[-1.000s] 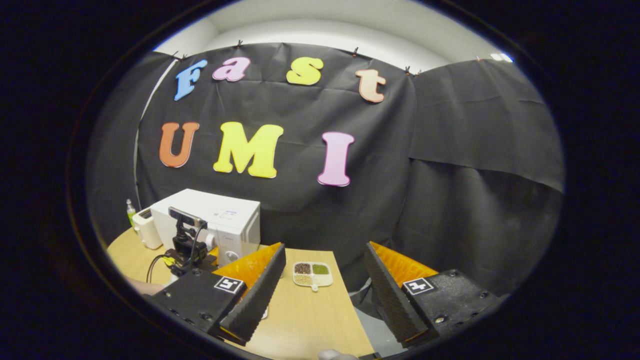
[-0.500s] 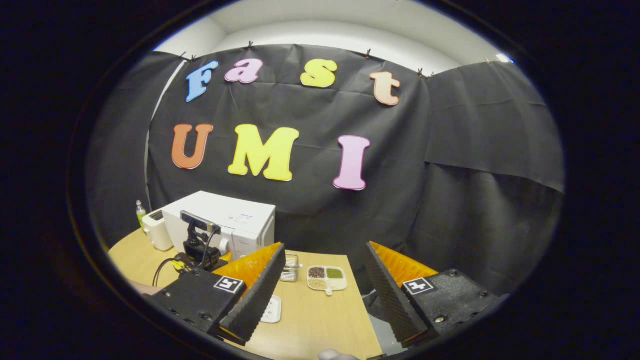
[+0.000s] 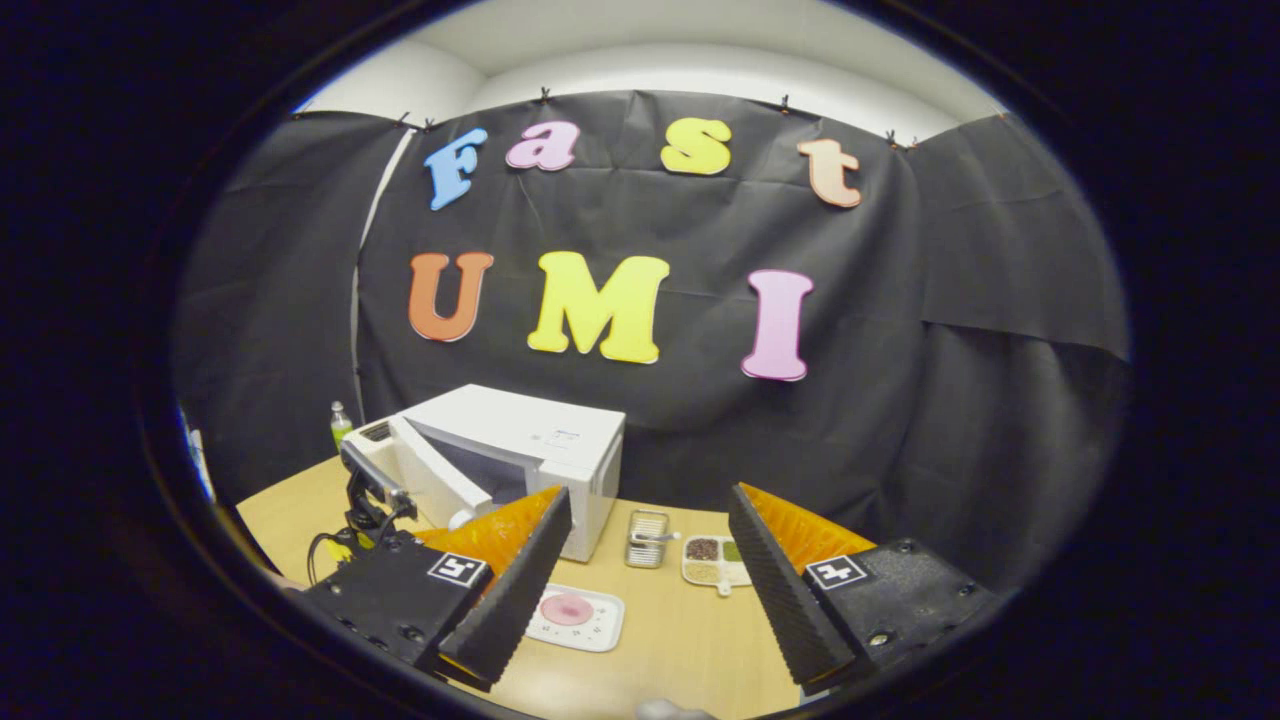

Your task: Open the microwave oven with the left hand, put the food in, and close the microwave oven.

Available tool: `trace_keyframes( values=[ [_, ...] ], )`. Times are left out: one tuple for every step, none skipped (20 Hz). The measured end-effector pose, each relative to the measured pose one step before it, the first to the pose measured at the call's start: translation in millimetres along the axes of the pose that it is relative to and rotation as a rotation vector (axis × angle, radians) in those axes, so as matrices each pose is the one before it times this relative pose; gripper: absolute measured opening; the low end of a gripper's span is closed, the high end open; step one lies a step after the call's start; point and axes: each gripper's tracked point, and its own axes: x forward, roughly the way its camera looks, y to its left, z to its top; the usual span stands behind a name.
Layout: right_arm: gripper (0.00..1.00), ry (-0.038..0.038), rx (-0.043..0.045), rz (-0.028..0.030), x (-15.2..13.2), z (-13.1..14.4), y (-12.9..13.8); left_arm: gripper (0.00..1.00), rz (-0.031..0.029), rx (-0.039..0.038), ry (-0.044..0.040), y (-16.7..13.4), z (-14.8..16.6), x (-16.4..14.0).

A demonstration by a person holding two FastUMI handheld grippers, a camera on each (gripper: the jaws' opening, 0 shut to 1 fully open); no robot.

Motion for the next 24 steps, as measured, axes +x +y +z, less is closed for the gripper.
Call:
trace_keyframes(
  values=[
    [1.0,-0.00519,0.0061,0.02374,1.61,1.47,6.14,0.2,0.02193,-0.00177,0.01252,6.39,-3.5,-10.15],
    [1.0,-0.00274,0.00254,0.0226,1.75,-0.01,5.71,0.24,0.01715,-0.00956,0.01113,6.63,-2.32,-9.55],
    [1.0,-0.00188,-0.00126,0.02178,1.52,1.22,5.26,0.25,0.01601,-0.02084,0.01329,5.88,-3.97,-8.49],
    [1.0,0.00013,-0.00126,0.0172,1.78,0.78,4.55,0.25,0.01556,-0.01825,0.00386,6.2,-1.01,-8.8],
    [1.0,-0.00345,-0.00391,0.01233,1.22,2.17,3.2,0.16,0.01975,-0.01089,0.00036,6.94,-1.14,-7.85],
    [1.0,-0.00499,-0.00592,0.00607,-0.87,3.15,2.94,0.26,0.03699,0.00785,-0.00519,10.86,0.94,-9.05],
    [1.0,-0.00704,-0.00373,0.00817,-0.31,3.14,3.71,0.36,0.02641,0.01321,-0.01316,10.73,1.82,-5.23],
    [1.0,-0.0055,-0.00541,0.00635,-1.08,1.23,4.89,0.33,0.0192,0.00594,-0.00915,8.97,1.62,-5.17],
    [1.0,-0.00152,-0.00425,0.0068,-0.86,1.03,2.85,0.57,0.00301,0.00055,-0.00351,6.01,0.62,-5.58],
    [1.0,-0.00204,-0.00067,0.0048,-0.57,-0.21,4.13,0.54,0.00469,0.00234,-0.00783,5.33,2.41,-4.78],
    [1.0,-0.00271,0.00134,0.00463,-1.57,1.84,3.66,0.75,0.00338,0.00229,0.00333,6.5,-0.46,-3.3],
    [1.0,-0.00127,-0.00024,0.00162,-1.89,-0.35,3.21,0.78,0.00459,0.00408,0.00108,4.43,0.09,-3.87],
    [1.0,-0.00133,-0.00216,0.00034,-1.3,0.0,2.0,0.79,0.00701,0.00422,0.00219,5.59,-1.02,-4.63],
    [1.0,0.00095,-0.0018,0.00174,-1.7,-1.62,2.67,0.79,0.00286,0.00043,-0.00137,3.03,-0.35,-3.81],
    [0.96,-0.00199,-0.00005,-0.00215,-1.66,-0.45,1.31,0.72,0.00617,0.00185,-0.00142,5.68,0.07,-4.74],
    [0.96,-0.00117,0.00194,-0.00181,-2.01,-1.4,1.33,0.81,0.00532,0.00339,0.00306,5.24,-1.53,-4.59],
    [1.0,0.00426,0.0029,-0.00434,-1.53,-2.61,0.88,0.84,0.00661,0.00538,0.00128,6.15,-1.07,-4.26],
    [1.0,0.00211,0.00473,-0.00603,-1.51,-3.45,-1.41,0.85,0.00614,0.00382,0.00416,6.53,-1.34,-4.43],
    [1.0,0.00236,0.00585,-0.00577,-1.58,-1.64,0.18,0.88,0.00657,0.00377,0.00141,7.65,-1.58,-5.01],
    [1.0,0.00438,0.00586,-0.00384,-1.79,-3.52,0.33,0.88,0.00803,0.00366,0.00181,8.16,-2.43,-4.32],
    [1.0,0.00726,0.00527,-0.0055,-0.67,-3.86,-0.44,0.88,0.00945,0.00329,0.0027,8.81,-1.81,-4.52],
    [0.96,0.0058,0.00284,-0.00753,-1.04,-4.36,-0.52,0.88,0.0113,0.00323,0.00403,8.89,-1.99,-4.31],
    [1.0,0.00417,0.00178,-0.007,0.39,-3.48,-1.29,0.88,0.01087,0.00283,0.00305,9.64,-2.49,-3.8],
    [0.96,0.00607,0.00199,-0.00625,0.51,-5.01,0.07,0.88,0.01201,0.00099,0.00278,9.97,-2.02,-3.67]
  ],
)
